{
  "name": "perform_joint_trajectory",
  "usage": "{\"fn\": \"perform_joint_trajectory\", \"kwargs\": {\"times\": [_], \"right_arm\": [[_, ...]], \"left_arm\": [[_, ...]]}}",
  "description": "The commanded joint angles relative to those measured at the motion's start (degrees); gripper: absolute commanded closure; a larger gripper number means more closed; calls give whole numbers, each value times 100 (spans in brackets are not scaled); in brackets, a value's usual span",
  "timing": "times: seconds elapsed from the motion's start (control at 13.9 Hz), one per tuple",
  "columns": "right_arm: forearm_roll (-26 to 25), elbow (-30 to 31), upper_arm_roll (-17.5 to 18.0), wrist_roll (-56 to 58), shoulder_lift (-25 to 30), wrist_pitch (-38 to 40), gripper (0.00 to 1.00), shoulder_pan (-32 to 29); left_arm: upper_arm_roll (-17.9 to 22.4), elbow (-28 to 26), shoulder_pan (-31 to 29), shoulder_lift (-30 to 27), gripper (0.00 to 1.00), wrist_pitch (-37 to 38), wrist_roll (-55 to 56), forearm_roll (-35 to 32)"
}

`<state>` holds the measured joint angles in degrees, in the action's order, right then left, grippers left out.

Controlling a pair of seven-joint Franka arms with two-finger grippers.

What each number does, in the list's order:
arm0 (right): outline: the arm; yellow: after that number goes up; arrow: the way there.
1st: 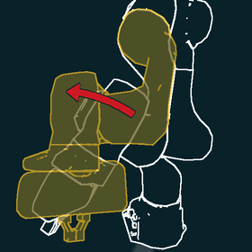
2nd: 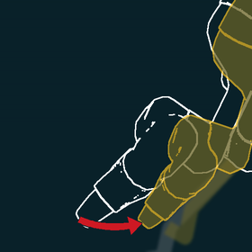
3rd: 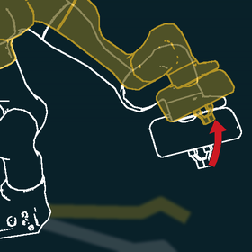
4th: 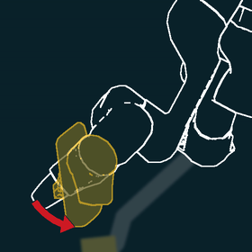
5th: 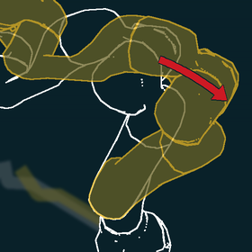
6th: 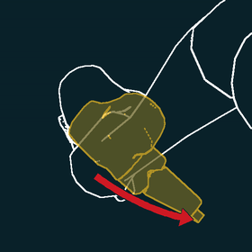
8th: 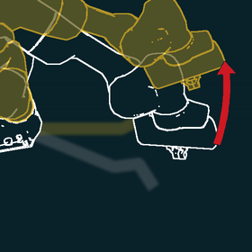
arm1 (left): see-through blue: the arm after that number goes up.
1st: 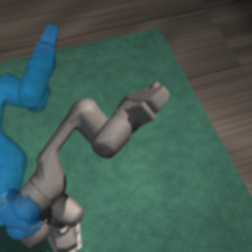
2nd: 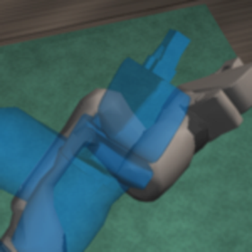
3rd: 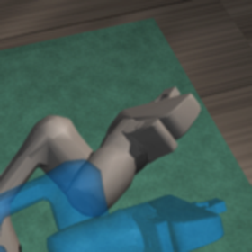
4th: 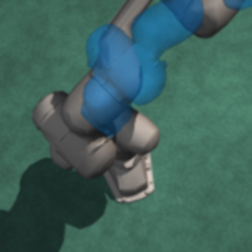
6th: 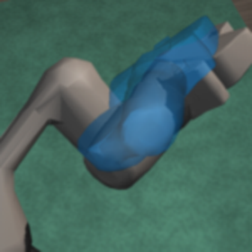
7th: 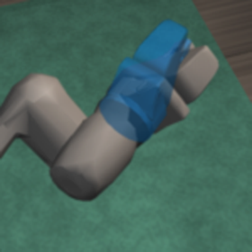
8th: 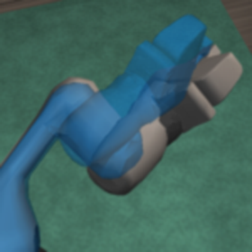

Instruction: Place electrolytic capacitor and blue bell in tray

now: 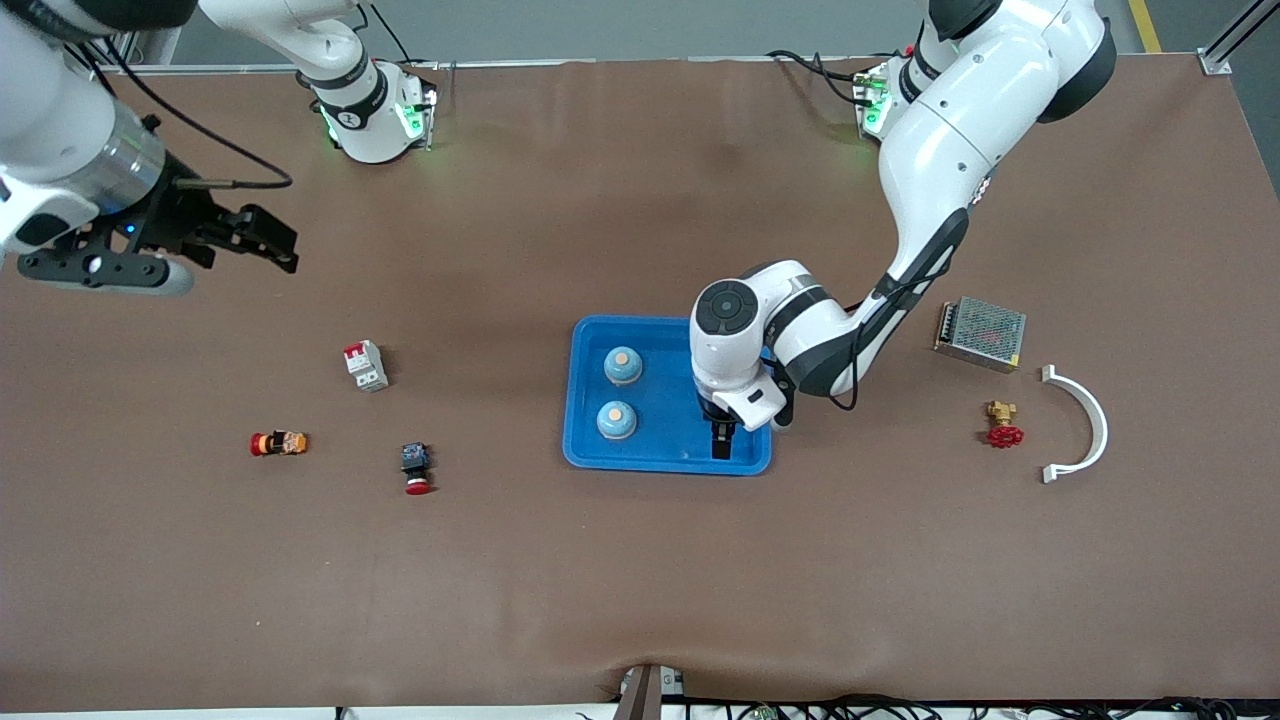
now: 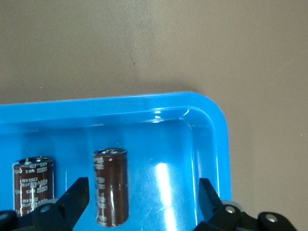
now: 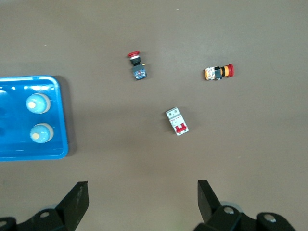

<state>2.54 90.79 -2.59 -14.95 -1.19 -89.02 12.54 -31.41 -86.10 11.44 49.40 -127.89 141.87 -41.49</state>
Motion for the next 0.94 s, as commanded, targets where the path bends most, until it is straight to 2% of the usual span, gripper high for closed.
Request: {"fn": "perform_joint_trajectory", "kwargs": {"times": [0.0,0.29,0.58,0.86], "right_arm": [[-34,193,101,238,110,-133,0,-234],[-104,211,101,843,154,-116,0,-769],[-157,202,109,1204,163,-133,0,-1306],[-210,280,109,1547,163,-361,0,-1386]], "left_arm": [[-94,58,-54,-106,0,299,-193,61],[-85,277,-80,-185,0,615,-615,466],[-278,699,-536,-203,0,1151,-1571,764],[-322,963,-1116,-299,0,1433,-2802,1046]]}}
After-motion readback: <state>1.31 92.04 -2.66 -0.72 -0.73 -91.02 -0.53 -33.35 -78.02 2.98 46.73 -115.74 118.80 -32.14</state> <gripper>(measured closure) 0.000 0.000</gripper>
